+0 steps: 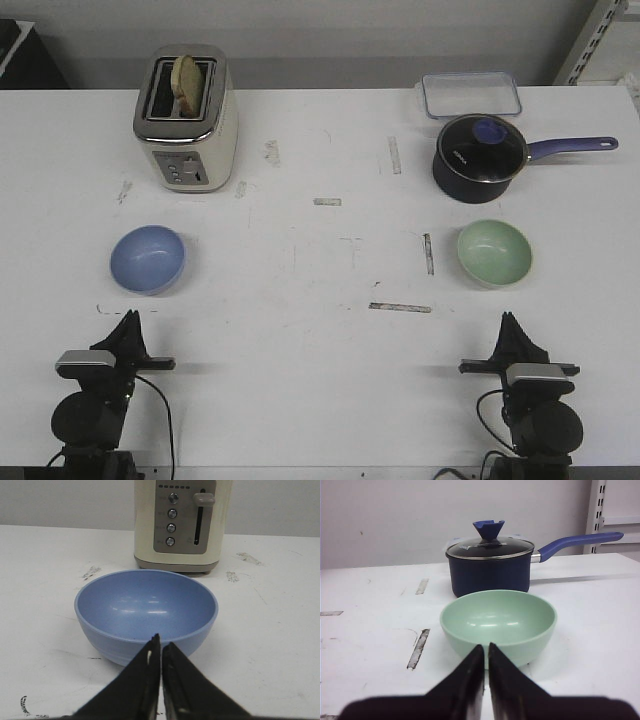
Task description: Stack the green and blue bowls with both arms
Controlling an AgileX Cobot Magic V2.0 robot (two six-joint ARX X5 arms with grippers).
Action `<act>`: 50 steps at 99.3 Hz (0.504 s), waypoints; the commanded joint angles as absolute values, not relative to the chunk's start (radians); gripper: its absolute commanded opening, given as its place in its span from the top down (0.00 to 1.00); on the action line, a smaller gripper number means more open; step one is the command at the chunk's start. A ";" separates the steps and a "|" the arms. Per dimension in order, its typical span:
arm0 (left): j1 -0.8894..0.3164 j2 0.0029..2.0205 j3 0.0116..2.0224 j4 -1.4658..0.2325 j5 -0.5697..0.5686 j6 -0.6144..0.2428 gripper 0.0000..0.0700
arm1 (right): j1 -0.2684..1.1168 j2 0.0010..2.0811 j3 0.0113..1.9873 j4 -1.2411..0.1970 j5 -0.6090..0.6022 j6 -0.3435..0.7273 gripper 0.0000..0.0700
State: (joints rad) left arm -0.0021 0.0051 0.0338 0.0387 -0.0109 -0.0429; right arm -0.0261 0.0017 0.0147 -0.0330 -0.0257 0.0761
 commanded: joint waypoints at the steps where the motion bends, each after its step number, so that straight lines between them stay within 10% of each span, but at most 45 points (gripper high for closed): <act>1: 0.000 0.003 0.012 0.051 -0.012 -0.044 1.00 | -0.026 0.001 0.013 -0.022 -0.025 0.085 0.99; 50: 0.000 0.003 0.012 0.054 -0.005 -0.044 1.00 | -0.026 0.001 0.013 -0.022 -0.025 0.085 0.99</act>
